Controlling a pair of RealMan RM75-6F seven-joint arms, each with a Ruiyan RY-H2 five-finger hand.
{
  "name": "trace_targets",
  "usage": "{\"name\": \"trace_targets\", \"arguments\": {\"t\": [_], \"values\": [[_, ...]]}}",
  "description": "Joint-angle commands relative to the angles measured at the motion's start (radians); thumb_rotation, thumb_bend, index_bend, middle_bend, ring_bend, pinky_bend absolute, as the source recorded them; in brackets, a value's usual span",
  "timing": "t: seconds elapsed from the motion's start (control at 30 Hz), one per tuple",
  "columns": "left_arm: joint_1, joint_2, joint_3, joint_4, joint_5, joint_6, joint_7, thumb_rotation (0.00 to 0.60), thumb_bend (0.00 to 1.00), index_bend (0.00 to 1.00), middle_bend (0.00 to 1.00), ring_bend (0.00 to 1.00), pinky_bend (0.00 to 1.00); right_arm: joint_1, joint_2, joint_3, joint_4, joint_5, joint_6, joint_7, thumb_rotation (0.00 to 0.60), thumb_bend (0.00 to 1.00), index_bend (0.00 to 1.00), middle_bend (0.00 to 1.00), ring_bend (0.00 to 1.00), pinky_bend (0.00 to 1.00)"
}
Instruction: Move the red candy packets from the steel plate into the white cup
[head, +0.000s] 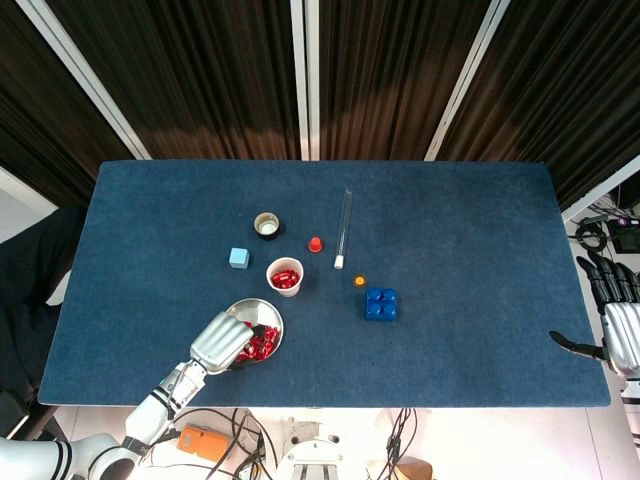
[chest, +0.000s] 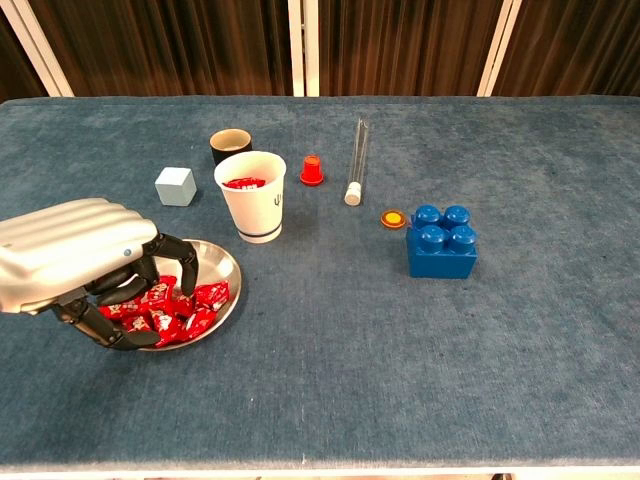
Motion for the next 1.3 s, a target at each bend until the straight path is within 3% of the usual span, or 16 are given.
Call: {"name": "trace_targets", "arguments": {"t": [0.03, 0.33, 0.67, 1.0, 1.3], "values": [[0.001, -0.01, -0.003, 0.015, -0.009, -0.006, 0.054, 0.6, 0.16, 0.44, 0.85, 0.78, 0.79, 0.0, -0.001, 0.0, 0.001, 0.0, 0.0, 0.001, 0.6, 0.16, 0.0, 0.06, 0.0, 0.09], [-0.007, -0.011, -0.015, 0.016, -0.047, -0.032, 0.143, 0.6, 0.16, 0.44, 0.85, 0.78, 0.79, 0.005, -0.006, 0.0, 0.004, 0.005, -0.009, 0.0, 0.6, 0.16, 0.0, 0.06, 0.0, 0.09], [-0.017, -0.024, -0.023, 0.024, -0.071, -0.06, 0.156, 0.6, 0.21, 0.48, 0.85, 0.78, 0.79, 0.003, -0.005, 0.0, 0.008, 0.009, -0.009, 0.003, 0.6, 0.16, 0.0, 0.06, 0.0, 0.09], [-0.027, -0.019, -0.026, 0.018, -0.086, -0.087, 0.127, 0.6, 0.41, 0.55, 0.85, 0.78, 0.79, 0.003, -0.009, 0.0, 0.015, 0.011, -0.009, 0.01, 0.6, 0.16, 0.0, 0.06, 0.0, 0.1], [-0.032, 0.019, -0.045, -0.028, -0.077, -0.088, 0.041, 0.6, 0.46, 0.58, 0.85, 0.78, 0.79, 0.002, -0.009, 0.001, 0.018, 0.01, -0.006, 0.014, 0.6, 0.16, 0.0, 0.06, 0.0, 0.1]]}}
